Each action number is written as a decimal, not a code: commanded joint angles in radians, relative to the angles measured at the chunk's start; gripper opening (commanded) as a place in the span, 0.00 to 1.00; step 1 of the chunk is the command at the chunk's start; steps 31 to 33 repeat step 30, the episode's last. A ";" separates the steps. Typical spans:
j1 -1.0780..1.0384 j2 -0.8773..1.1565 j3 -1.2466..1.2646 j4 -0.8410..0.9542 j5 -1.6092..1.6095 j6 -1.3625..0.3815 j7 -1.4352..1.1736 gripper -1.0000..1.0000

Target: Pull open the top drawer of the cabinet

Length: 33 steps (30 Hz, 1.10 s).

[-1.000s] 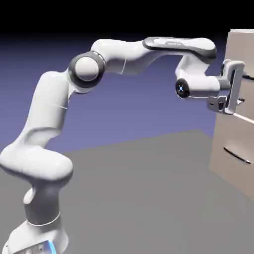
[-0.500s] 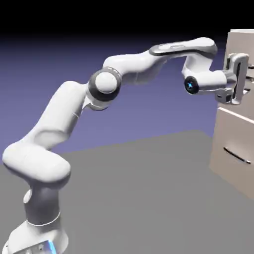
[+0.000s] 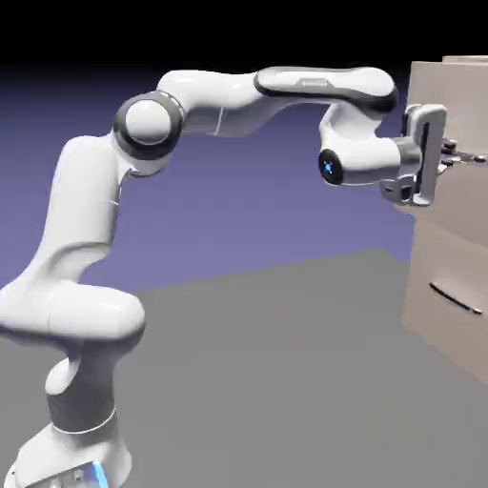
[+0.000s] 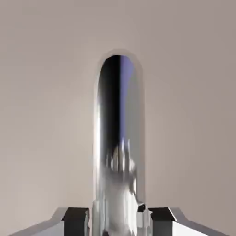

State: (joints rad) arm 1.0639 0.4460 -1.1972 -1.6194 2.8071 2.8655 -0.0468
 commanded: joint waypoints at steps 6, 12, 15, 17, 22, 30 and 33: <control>0.217 -0.082 -0.184 -0.133 0.048 -0.019 -0.105 0.00; 0.435 -0.124 -0.382 -0.226 0.076 -0.031 -0.169 0.00; 0.543 -0.119 -0.487 -0.268 0.074 -0.039 -0.164 0.00; 0.616 -0.106 -0.560 -0.299 0.066 -0.047 -0.148 0.00; 0.795 -0.043 -0.741 -0.395 0.032 -0.070 -0.077 0.00; 0.983 0.064 -0.925 -0.533 -0.020 -0.098 0.023 1.00; 0.983 0.064 -0.925 -0.533 -0.020 -0.098 0.023 1.00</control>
